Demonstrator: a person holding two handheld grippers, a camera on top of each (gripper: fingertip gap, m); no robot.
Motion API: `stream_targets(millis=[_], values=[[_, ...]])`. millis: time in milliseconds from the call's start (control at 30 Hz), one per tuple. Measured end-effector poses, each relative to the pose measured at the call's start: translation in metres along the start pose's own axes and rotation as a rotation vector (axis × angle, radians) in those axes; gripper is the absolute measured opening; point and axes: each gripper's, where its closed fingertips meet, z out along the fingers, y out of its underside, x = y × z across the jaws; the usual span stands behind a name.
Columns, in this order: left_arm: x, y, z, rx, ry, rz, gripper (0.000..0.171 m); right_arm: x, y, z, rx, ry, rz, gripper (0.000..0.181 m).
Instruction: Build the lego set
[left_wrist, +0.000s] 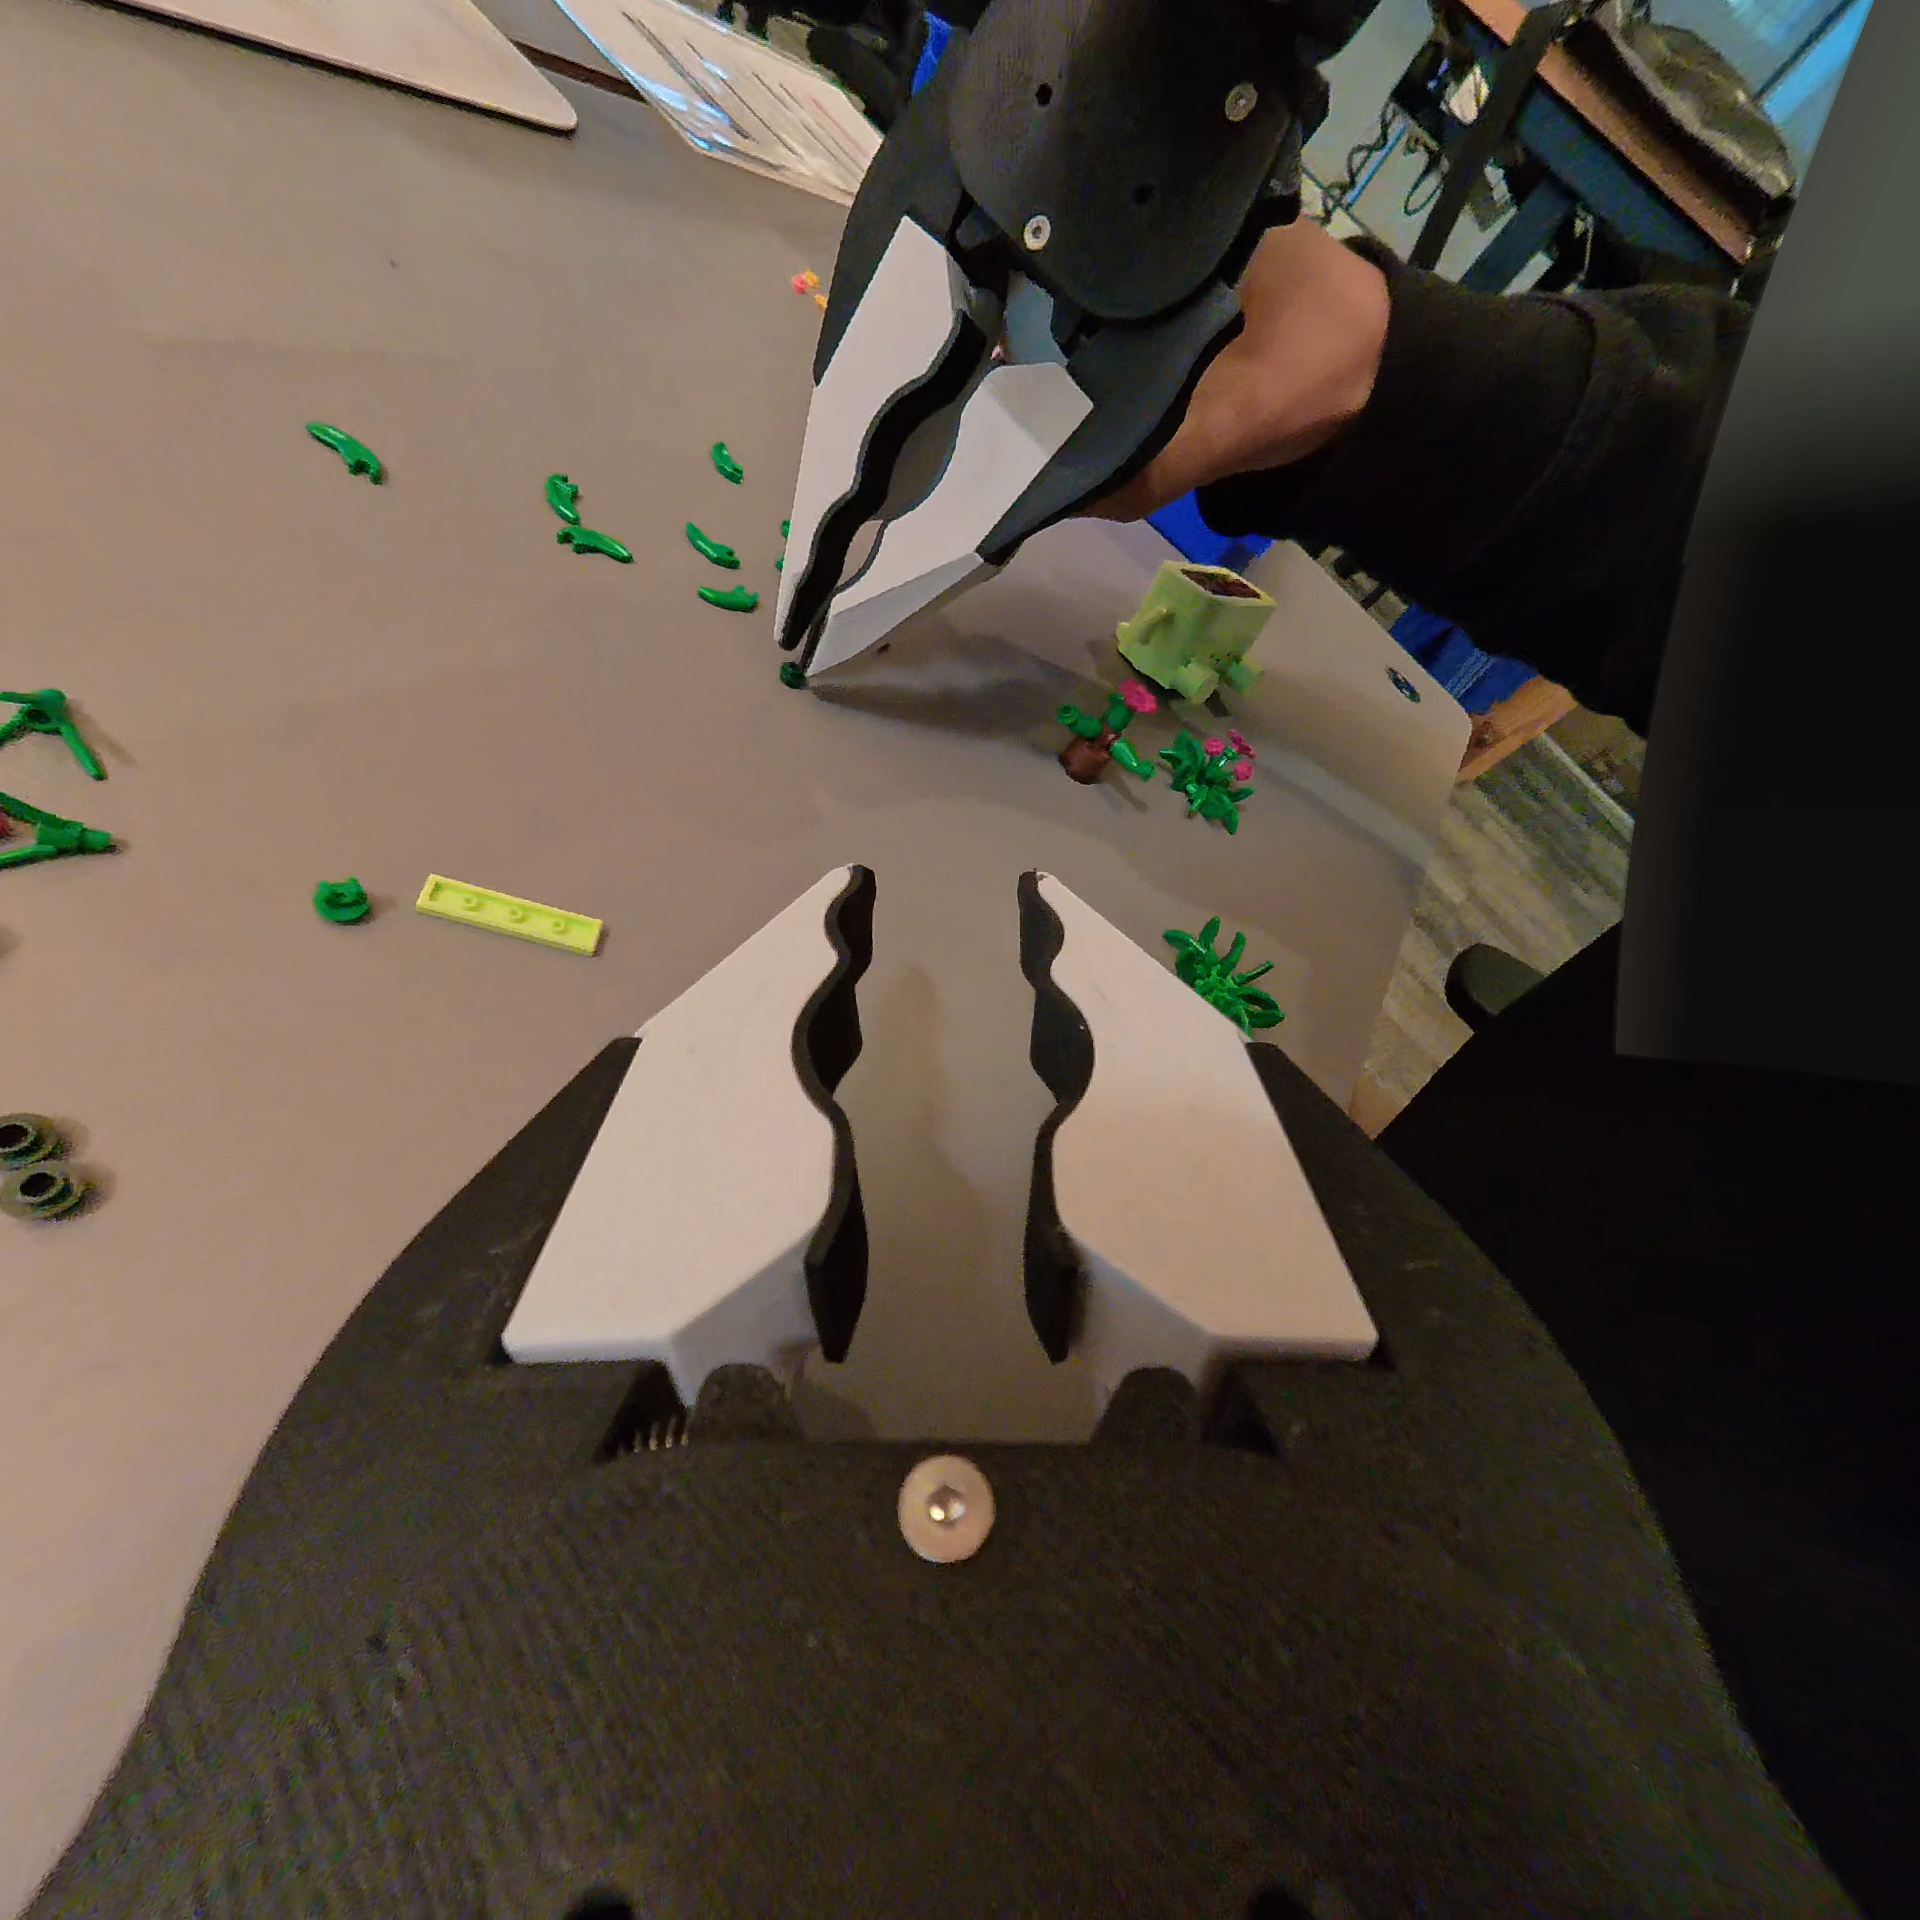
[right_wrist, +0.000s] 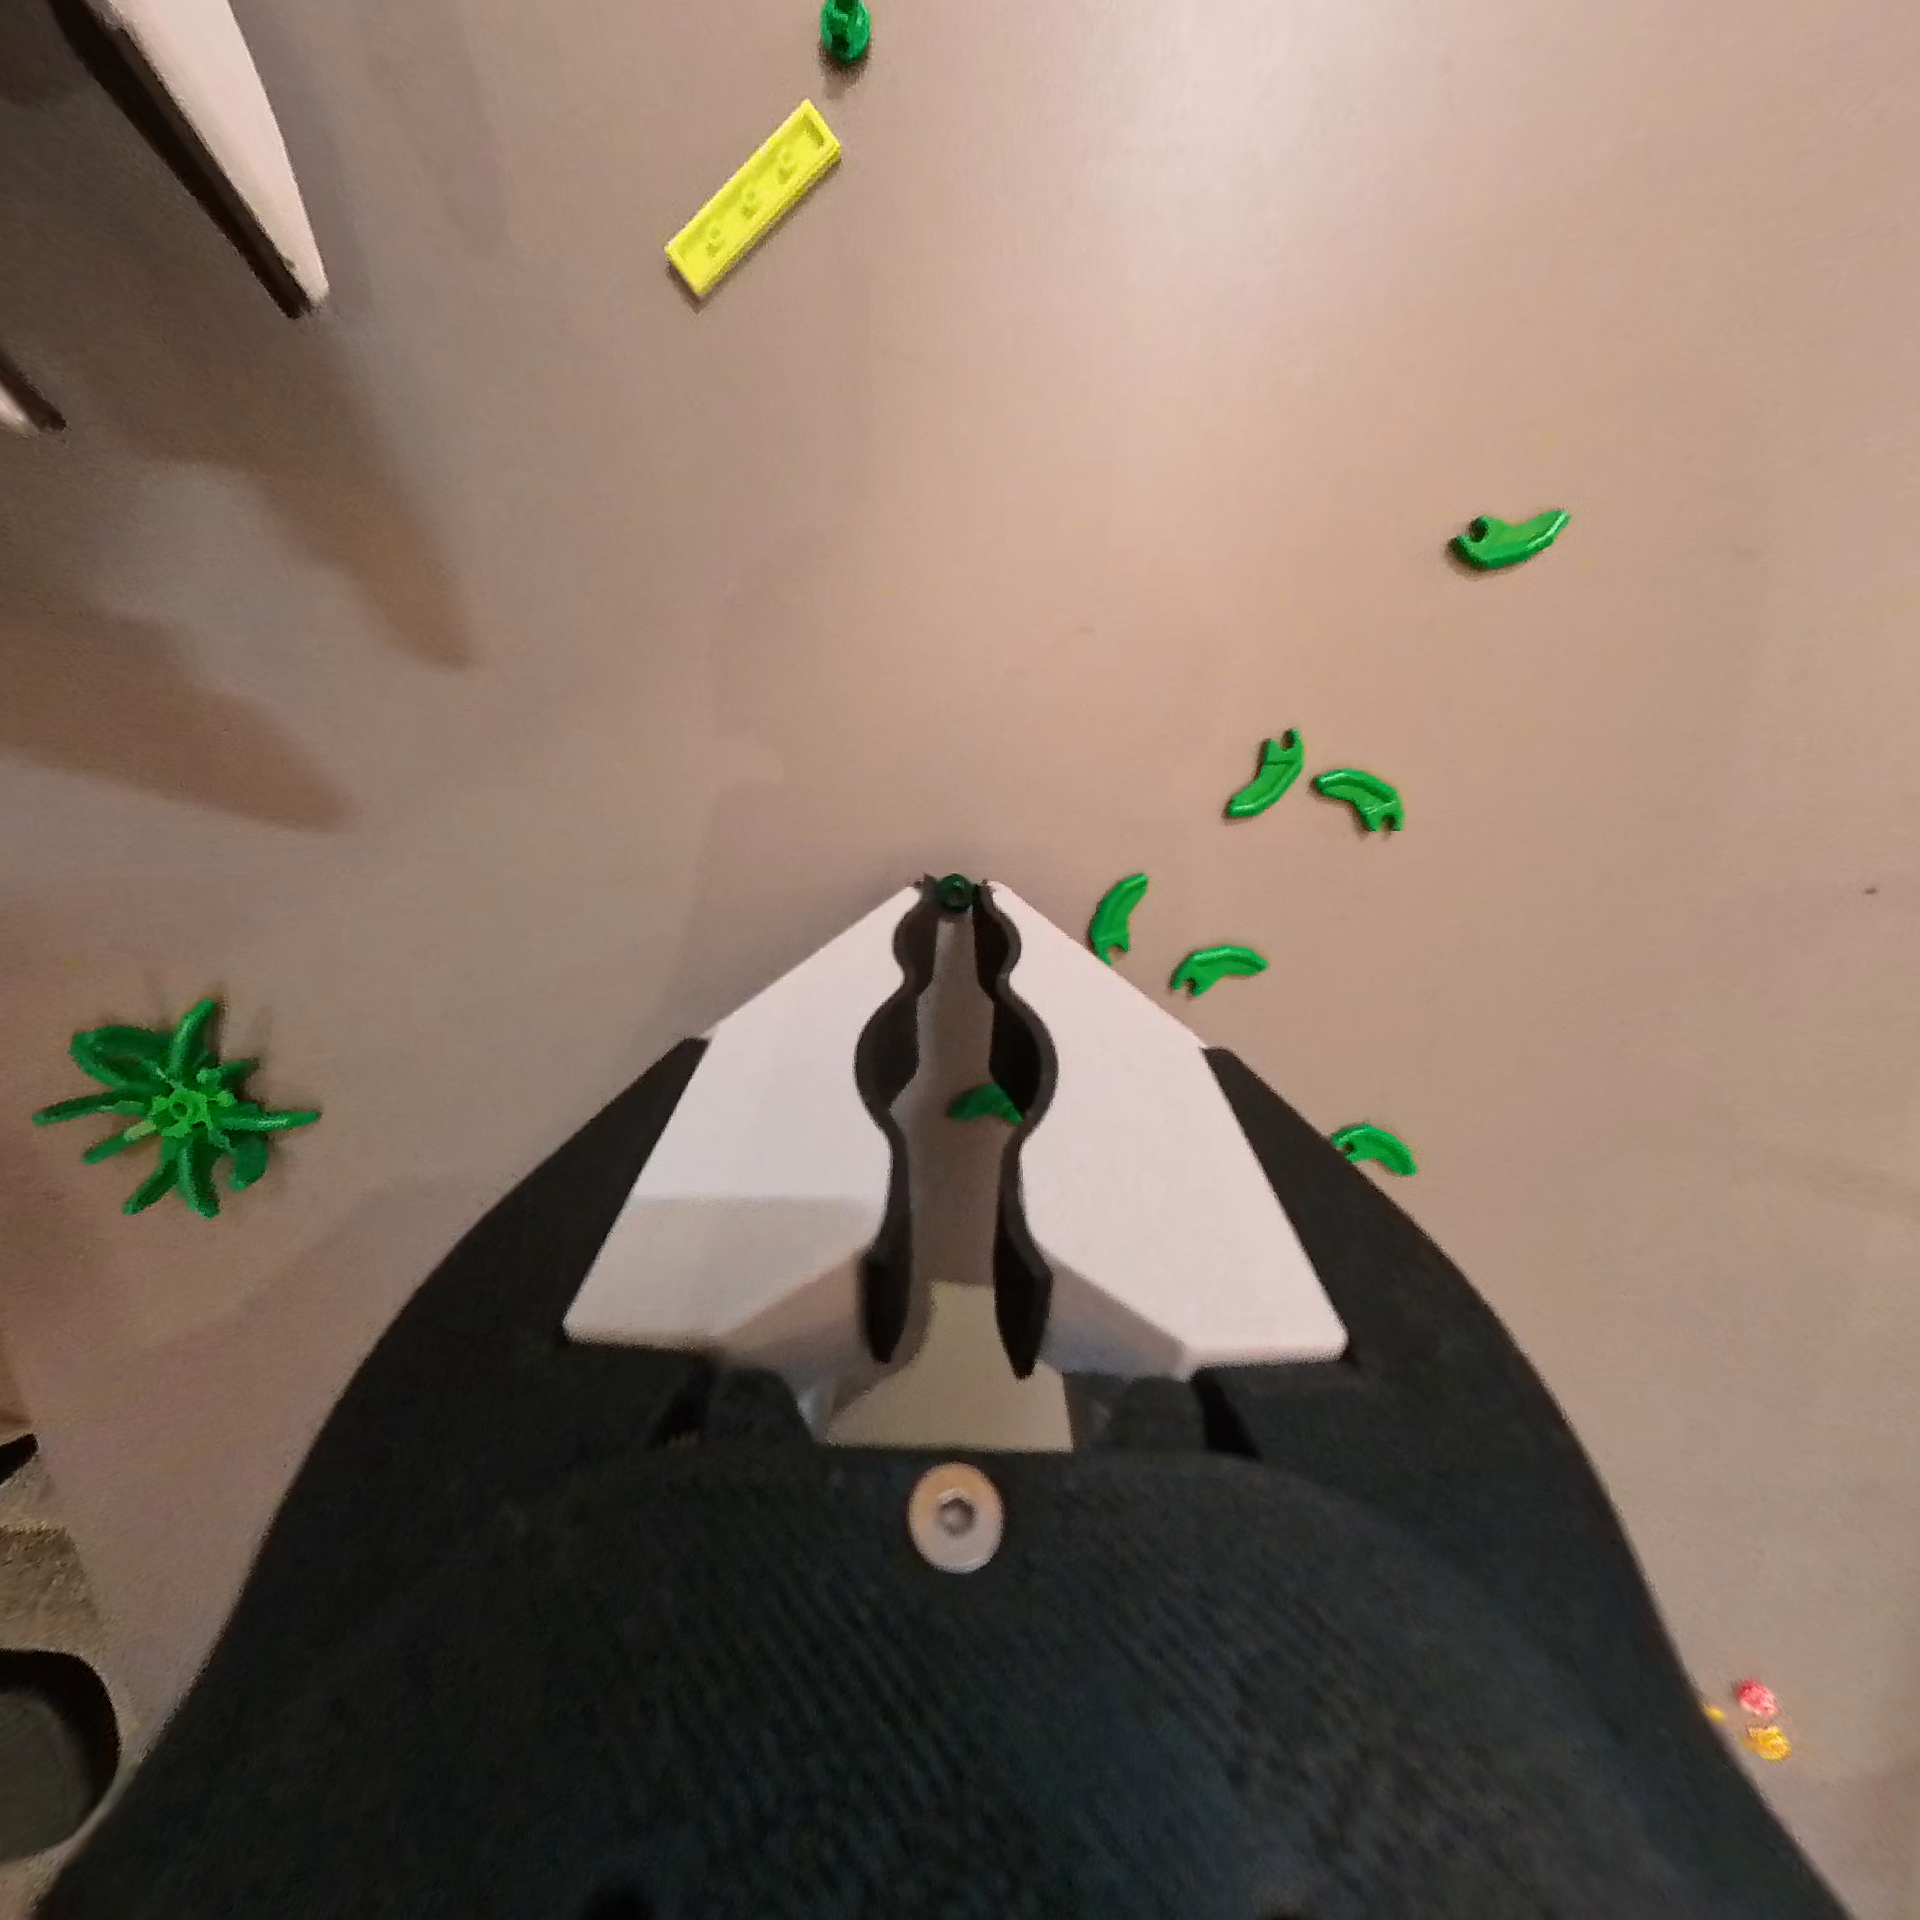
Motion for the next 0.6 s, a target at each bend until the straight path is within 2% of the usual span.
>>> stream_targets(millis=[600], values=[[-0.0021,-0.0017,-0.0019,0.012,0.000,-0.007,0.027,0.0000,-0.0002,-0.0002,-0.061,-0.050,-0.021,0.005]])
